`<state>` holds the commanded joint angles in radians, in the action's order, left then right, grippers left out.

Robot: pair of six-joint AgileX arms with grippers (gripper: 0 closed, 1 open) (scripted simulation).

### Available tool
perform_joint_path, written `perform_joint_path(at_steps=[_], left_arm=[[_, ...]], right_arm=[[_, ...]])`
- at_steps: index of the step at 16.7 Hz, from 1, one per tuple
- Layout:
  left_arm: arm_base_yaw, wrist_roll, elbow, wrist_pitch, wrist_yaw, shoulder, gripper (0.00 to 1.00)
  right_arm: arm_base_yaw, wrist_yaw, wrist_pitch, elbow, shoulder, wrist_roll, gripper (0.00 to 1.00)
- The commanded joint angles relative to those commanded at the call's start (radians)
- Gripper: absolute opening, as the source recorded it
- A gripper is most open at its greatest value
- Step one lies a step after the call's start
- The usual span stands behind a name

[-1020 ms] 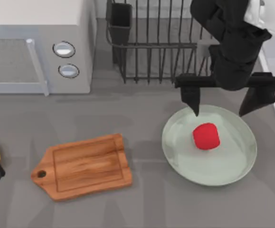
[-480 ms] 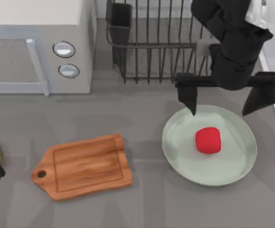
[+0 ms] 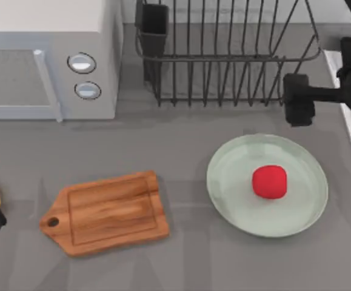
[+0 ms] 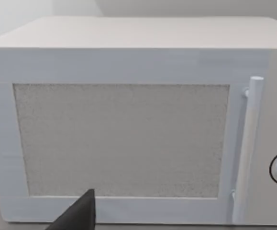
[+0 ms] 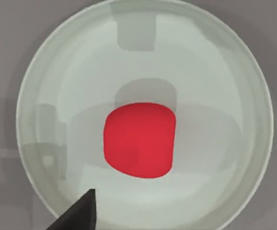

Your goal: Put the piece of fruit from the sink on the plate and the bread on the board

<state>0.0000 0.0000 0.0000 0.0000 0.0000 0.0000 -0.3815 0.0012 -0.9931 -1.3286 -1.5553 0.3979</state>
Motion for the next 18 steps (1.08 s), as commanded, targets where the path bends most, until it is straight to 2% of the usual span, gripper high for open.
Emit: perform_joint_path(at_steps=[11,15,18], left_arm=[[0.0,0.0,0.0,0.0,0.0,0.0,1.0],[0.0,0.0,0.0,0.0,0.0,0.0,1.0],[0.0,0.0,0.0,0.0,0.0,0.0,1.0]], right_arm=[[0.275,-0.001,0.719,1.005,1.221,-0.287,1.0],[0.352,-0.001,0.917,1.249,1.472,-0.367,1.0],[0.38,-0.001,0.989,1.324,1.55,-0.396,1.0]])
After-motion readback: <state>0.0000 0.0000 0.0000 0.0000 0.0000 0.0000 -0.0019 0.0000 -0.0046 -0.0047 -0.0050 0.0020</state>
